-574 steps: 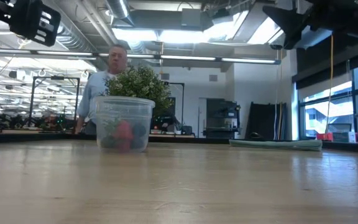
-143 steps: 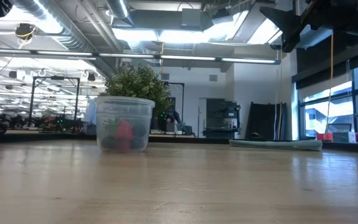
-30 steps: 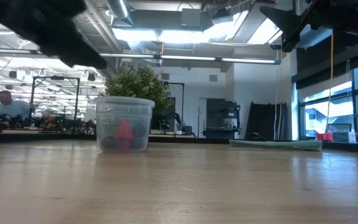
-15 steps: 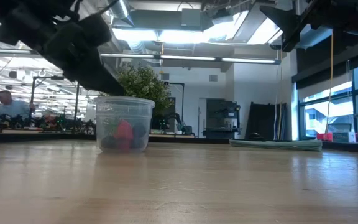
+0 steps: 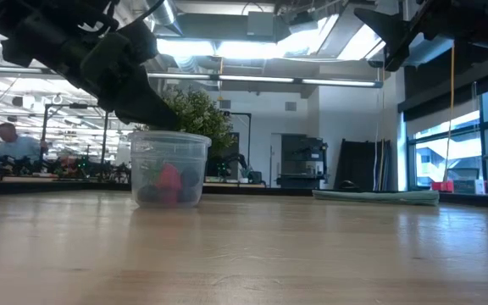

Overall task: Pick and placing Produce into tupperware
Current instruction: Put the blueberry into the transparent container, then return to Home Position

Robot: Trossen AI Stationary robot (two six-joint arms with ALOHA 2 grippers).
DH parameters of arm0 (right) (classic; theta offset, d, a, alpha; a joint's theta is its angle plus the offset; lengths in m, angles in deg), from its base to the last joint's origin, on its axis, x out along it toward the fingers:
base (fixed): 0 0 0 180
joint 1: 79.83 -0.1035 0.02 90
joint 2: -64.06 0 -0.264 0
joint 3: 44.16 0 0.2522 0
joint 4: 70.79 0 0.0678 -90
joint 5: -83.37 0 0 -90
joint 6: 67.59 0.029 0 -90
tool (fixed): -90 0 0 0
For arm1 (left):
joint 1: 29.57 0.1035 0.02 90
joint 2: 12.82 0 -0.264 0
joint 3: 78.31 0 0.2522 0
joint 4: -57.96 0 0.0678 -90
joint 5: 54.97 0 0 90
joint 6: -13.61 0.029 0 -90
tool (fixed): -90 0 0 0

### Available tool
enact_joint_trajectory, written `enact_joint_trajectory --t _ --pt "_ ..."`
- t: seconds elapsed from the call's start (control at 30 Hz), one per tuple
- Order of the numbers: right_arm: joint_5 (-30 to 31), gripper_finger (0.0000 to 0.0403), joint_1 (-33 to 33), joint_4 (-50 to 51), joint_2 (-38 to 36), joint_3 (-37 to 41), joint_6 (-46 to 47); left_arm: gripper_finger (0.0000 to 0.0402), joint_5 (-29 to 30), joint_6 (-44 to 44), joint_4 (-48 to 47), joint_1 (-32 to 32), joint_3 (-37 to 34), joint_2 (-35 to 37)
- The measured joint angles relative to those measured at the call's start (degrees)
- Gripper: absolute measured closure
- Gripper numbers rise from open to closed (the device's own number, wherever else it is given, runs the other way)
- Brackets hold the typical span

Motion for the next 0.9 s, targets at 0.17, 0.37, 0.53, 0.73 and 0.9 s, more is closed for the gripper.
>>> enact_joint_trajectory --t 0.17,0.37,0.53,0.73,0.9 --pt "0.00 0.0164 0.01 0.00 0.00 0.00 -0.02 0.0313 0.02 0.02 -0.02 -0.04 0.00 0.02" --pt "0.00 0.0164 0.00 0.00 0.00 0.00 -0.04 0.0286 -1.15 -0.03 1.42 -0.04 0.00 0.04" --pt "-0.02 0.0164 0.00 0.01 0.00 0.00 -0.02 0.0236 -1.79 -0.16 5.65 -0.06 0.00 0.07" --pt "-0.04 0.0164 -0.01 0.02 0.00 0.00 0.00 0.0190 0.48 -2.62 4.80 -0.04 0.00 0.09" --pt "-0.03 0.0164 0.02 -0.02 0.00 0.00 -0.22 0.0181 0.04 -3.02 9.06 -0.20 0.02 4.12"
